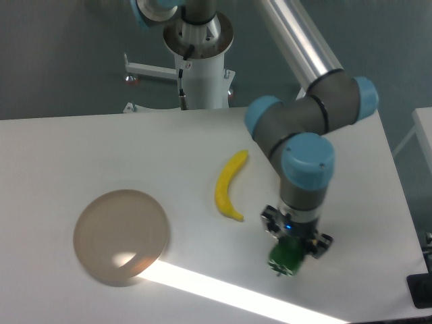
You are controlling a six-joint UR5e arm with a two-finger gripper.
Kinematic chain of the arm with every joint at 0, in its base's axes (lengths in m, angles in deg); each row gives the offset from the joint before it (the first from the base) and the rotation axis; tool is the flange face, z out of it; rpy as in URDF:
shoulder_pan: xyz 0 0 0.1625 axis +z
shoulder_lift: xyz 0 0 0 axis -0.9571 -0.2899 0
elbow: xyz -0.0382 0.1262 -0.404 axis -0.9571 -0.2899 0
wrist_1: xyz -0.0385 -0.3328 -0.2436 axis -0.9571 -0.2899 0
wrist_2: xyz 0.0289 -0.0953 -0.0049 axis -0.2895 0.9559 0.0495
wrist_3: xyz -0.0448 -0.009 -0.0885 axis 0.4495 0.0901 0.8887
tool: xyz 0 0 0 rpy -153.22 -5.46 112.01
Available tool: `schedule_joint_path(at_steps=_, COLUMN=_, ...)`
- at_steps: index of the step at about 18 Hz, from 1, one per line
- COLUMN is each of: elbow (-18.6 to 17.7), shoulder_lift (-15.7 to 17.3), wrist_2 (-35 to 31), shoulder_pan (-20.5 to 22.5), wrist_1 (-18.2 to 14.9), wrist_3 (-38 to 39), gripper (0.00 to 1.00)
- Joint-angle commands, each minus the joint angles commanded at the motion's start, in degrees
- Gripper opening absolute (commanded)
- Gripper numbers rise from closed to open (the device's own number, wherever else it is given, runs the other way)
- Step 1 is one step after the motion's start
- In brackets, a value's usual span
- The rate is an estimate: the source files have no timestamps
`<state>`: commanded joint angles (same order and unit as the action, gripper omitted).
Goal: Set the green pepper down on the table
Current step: 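Carry the green pepper across the table toward the banana, then lower the green pepper onto the table beside the yellow pepper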
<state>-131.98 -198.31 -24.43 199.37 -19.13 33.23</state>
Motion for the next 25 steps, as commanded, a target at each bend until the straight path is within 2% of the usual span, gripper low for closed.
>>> schedule_joint_path(at_steps=2, elbow=-2.11, shoulder_lift=0.8, wrist_2=0.18, shoulder_pan=-0.27, wrist_1=0.27, wrist_3=2.02, gripper=0.37)
schedule_joint_path(at_steps=5, elbow=-3.53, shoulder_lift=0.28, wrist_2=0.18, shoulder_pan=-1.32, wrist_1=1.49, wrist_3=6.15, gripper=0.37)
schedule_joint_path(at_steps=8, elbow=-5.81, shoulder_lift=-0.52, wrist_2=1.4, shoulder_pan=-1.5, wrist_1=7.89, wrist_3=14.32, gripper=0.37)
schedule_joint_path(at_steps=11, elbow=-7.66, shoulder_lift=-0.69, wrist_2=4.48, shoulder_pan=-1.41, wrist_1=11.86, wrist_3=17.15, gripper=0.37)
schedule_joint_path(at_steps=16, elbow=-7.92, shoulder_lift=-2.54, wrist_2=4.57, shoulder_pan=-1.5, wrist_1=14.32, wrist_3=15.84, gripper=0.37)
schedule_joint_path(at_steps=20, elbow=-9.41, shoulder_lift=-2.63, wrist_2=4.4, shoulder_pan=-1.41, wrist_1=14.42, wrist_3=4.43, gripper=0.37)
schedule_joint_path(at_steps=25, elbow=-10.03, shoulder_lift=-2.54, wrist_2=4.31, shoulder_pan=-1.5, wrist_1=14.42, wrist_3=4.06, gripper=0.37)
